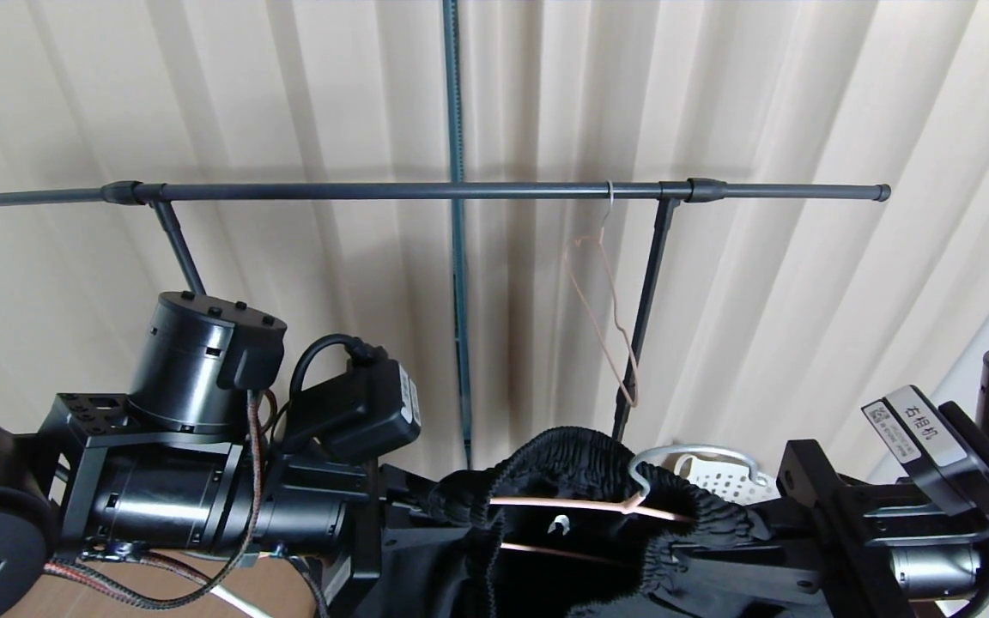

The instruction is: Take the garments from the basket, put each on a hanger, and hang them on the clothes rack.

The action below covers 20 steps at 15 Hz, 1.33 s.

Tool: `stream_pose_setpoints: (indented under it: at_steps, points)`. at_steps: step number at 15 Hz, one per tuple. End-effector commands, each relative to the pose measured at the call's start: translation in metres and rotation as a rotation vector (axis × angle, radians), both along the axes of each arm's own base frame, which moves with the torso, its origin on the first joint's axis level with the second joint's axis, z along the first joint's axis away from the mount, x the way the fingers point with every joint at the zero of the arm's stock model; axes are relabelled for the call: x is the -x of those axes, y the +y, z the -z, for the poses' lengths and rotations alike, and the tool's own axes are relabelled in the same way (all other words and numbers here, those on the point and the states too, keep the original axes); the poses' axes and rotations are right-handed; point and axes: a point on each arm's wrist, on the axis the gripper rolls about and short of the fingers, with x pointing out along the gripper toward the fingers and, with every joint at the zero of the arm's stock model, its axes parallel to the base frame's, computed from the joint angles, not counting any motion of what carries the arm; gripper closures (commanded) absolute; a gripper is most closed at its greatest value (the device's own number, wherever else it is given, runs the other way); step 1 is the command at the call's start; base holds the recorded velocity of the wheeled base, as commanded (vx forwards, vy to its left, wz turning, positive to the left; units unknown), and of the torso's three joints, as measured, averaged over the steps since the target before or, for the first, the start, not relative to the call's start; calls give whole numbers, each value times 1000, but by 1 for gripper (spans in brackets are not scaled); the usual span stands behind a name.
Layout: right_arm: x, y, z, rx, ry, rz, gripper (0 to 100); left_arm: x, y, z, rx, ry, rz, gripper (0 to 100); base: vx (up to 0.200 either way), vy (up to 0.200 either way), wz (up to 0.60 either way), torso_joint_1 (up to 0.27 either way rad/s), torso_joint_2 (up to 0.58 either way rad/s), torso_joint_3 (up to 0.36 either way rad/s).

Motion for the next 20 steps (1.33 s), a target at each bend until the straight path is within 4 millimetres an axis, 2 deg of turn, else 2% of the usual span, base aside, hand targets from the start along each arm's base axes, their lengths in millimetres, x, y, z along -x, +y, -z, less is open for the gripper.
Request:
stream_pose_setpoints:
  at_steps: [1,3,4,9,12,16,20]
  points:
    - [-3,0,2,5,9,8,100,2,1,-1,4,-4,2,100,0,0,0,0,0,0]
    - [-3,-1,2,5,15,12,100,3,2,-2,6,-6,0,100,0,0,0,0,0,0]
    - [-2,-2,3,8,13,12,0,3,2,-3,8,-8,-1,100,0,0,0,0,0,0]
    - [-8,-12,4,8,12,68,0,7,7,-9,23,-23,-13,100,0,0,0,0,0,0]
    - [-12,-17,3,4,5,96,0,10,10,-6,18,-14,-14,100,0,0,0,0,0,0]
    - [-20,-25,5,-32,-73,144,0,11,11,-5,17,-11,-14,100,0,0,0,0,0,0]
    - [-22,-33,3,-53,-94,145,0,13,24,-7,49,41,-73,100,0,0,0,0,0,0]
